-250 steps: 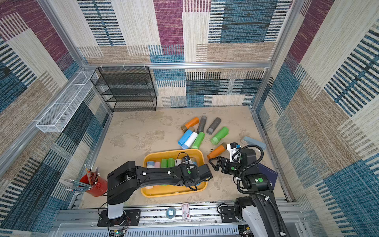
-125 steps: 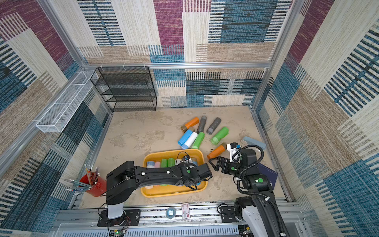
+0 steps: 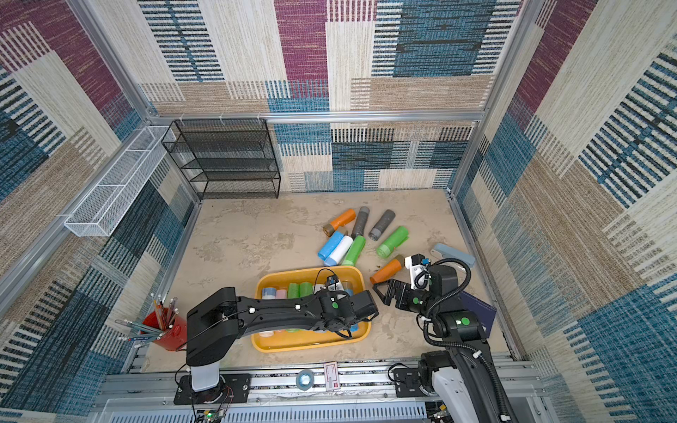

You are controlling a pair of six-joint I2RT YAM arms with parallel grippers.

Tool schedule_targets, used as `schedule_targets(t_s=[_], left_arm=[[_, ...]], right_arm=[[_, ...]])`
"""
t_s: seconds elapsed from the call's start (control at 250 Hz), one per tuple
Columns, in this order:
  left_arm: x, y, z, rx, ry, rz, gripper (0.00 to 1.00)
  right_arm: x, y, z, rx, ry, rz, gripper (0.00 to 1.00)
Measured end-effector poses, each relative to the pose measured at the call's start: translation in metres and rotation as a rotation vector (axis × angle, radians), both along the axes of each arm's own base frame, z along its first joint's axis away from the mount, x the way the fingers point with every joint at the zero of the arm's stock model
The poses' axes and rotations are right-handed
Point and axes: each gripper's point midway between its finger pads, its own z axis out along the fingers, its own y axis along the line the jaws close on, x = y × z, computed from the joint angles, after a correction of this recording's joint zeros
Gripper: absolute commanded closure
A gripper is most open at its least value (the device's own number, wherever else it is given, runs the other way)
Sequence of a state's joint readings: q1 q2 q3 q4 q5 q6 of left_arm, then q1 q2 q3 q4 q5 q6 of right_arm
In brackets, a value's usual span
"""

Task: Put the roll of trash bags into the storage box
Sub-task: Place the roll of trash bags in the storage box.

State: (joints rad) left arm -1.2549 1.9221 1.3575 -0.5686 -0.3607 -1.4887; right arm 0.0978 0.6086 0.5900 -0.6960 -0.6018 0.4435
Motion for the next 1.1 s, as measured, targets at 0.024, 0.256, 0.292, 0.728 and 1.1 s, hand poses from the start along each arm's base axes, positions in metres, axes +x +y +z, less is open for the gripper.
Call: schedule_targets(t_s=[0.024,0.256,0.292,0.728,1.1], left_arm=[[0.000,0.000,0.001,-0.001,-0.002,0.000,0.51],[0.001,0.002,0.014,-0.009,-0.023,-0.013,0.51],[0.002,0.004,0.016,-0.005,-0.030,-0.013,0.51],[0.003,0.007,0.019,0.008,-0.045,-0.035,0.51],[0.003,0.018,0.039,-0.002,-0.093,-0.070,0.52]], right_arm=[[0.000,0.000,0.000,0.000,0.000,0.000,0.01],[0.000,0.000,-0.001,-0.001,0.003,-0.002,0.01],[0.001,0.000,-0.001,-0.002,0.004,-0.003,0.01],[0.002,-0.001,-0.002,-0.001,0.015,-0.015,0.01],[0.005,-0.004,-0.005,-0.003,0.037,-0.040,0.01]])
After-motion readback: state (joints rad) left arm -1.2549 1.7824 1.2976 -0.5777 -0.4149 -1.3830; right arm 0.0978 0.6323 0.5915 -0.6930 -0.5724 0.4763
